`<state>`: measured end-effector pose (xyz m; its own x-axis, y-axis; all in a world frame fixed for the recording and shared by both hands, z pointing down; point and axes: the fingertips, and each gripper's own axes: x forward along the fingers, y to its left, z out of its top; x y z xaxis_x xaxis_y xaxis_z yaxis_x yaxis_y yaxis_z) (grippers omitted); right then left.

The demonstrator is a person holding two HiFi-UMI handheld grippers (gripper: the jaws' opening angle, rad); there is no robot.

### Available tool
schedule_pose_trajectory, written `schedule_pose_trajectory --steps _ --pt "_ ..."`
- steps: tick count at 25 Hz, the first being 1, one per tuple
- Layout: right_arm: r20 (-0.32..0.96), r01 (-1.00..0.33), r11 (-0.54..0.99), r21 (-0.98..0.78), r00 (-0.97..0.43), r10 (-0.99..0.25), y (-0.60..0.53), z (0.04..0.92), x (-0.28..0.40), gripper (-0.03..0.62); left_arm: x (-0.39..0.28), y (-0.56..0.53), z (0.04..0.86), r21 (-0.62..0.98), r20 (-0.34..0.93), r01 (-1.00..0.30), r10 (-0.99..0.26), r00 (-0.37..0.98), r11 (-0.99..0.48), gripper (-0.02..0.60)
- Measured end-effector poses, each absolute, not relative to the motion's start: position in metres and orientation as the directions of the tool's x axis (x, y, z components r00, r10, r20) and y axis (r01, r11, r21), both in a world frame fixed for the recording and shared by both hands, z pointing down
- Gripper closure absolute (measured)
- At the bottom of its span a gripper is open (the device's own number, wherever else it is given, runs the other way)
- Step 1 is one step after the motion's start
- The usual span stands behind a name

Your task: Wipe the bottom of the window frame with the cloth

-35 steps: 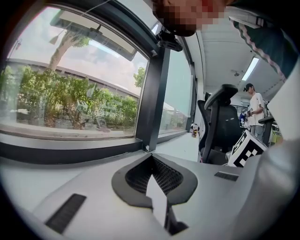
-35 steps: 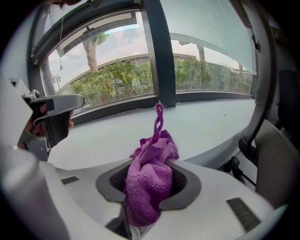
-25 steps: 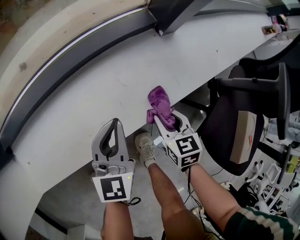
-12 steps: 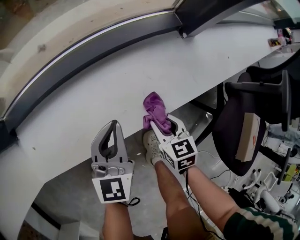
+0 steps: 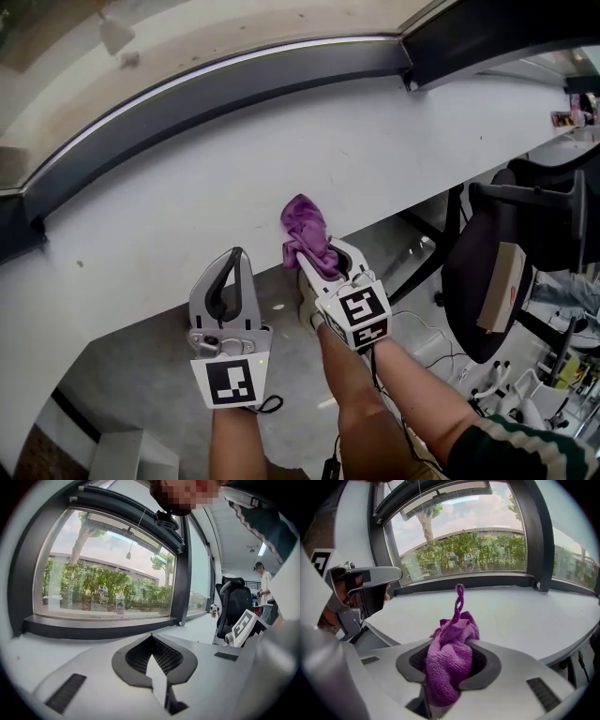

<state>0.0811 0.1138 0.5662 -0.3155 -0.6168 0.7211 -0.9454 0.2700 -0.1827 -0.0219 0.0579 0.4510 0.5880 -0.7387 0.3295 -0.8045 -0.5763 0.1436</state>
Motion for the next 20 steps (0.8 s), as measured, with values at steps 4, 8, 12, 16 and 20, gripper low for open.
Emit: schedule_pose_trajectory --steps 4,8,12,16,20 --pt "0.723 -0.933 0.313 -0.179 -0.34 -0.601 0.114 0.565 0.06 0.445 -0.048 0.058 0.451 0.145 0.332 -0.828 -0.762 0.556 -0.541 0.575" --pt "0.727 -0.921 0.348 -0.176 -0.36 -0.585 0.115 0.564 0.04 0.445 -0.073 0.06 0.447 0.143 0.327 -0.848 -0.785 0.527 -0.51 0.575" --pt "0.731 -0.908 0.377 -0.181 -0.381 -0.567 0.116 0.563 0.016 0.445 -0.098 0.061 0.445 0.15 0.322 -0.863 -0.802 0.503 -0.482 0.575" --pt "0.734 -0.898 0.399 -0.185 -0.396 -0.552 0.119 0.563 -0.005 0.445 -0.122 0.063 0.444 0.153 0.319 -0.879 -0.819 0.477 -0.452 0.575" --pt "0.735 -0.886 0.423 -0.191 -0.415 -0.536 0.122 0.563 -0.029 0.445 -0.145 0.067 0.443 0.148 0.323 -0.892 -0.832 0.451 -0.427 0.575"
